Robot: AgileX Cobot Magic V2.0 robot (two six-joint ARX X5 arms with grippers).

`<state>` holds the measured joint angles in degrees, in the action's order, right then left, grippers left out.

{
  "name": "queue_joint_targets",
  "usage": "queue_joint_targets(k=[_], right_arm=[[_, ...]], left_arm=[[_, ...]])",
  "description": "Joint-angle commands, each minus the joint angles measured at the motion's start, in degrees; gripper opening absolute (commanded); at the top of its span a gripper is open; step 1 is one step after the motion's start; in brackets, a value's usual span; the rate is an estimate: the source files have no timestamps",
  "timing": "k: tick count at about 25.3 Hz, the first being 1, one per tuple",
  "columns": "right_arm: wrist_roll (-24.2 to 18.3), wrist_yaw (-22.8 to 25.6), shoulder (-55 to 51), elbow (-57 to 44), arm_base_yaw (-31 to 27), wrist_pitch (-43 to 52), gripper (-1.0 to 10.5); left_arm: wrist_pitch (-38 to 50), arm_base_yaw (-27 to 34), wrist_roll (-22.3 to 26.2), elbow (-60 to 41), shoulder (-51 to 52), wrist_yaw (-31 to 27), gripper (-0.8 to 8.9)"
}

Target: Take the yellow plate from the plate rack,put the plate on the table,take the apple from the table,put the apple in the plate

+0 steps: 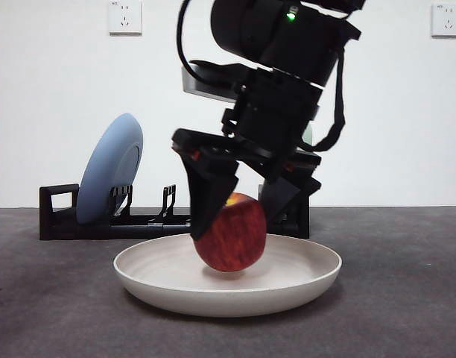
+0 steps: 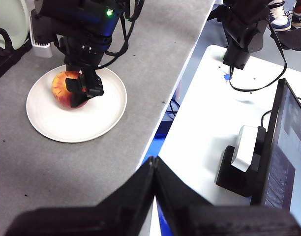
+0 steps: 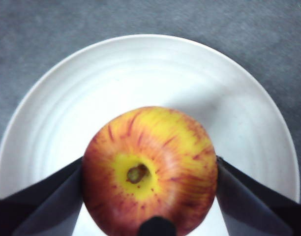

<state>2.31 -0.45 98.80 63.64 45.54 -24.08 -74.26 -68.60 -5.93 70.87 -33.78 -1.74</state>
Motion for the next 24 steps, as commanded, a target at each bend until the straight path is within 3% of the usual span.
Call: queue_joint_targets(k=[1, 8, 13, 15, 24], right_arm=[[0.7, -0.2, 0.0, -1.4, 0.1, 1.5, -0.1], [2.5, -0.2, 0.0, -3.9, 0.1, 4.3, 0.2], [3.1, -0.2, 0.0, -3.9, 0.1, 4.7, 4.4], [3.7, -0.2, 0.0, -3.9, 0.1, 4.7, 5.3], [3.7, -0.2, -1.8, -3.8, 0.2, 4.2, 5.4]], left_arm=[[0.5, -0.1, 1.1, 0.2, 0.0, 0.3, -0.07], [0.3, -0.1, 1.1, 0.2, 0.0, 0.3, -0.07], [0.1, -0.1, 1.1, 0.2, -0.1, 0.3, -0.07], [0.2, -0.1, 1.1, 0.2, -0.1, 0.3, -0.07], [0.1, -0.1, 1.1, 0.2, -0.1, 0.3, -0.07]])
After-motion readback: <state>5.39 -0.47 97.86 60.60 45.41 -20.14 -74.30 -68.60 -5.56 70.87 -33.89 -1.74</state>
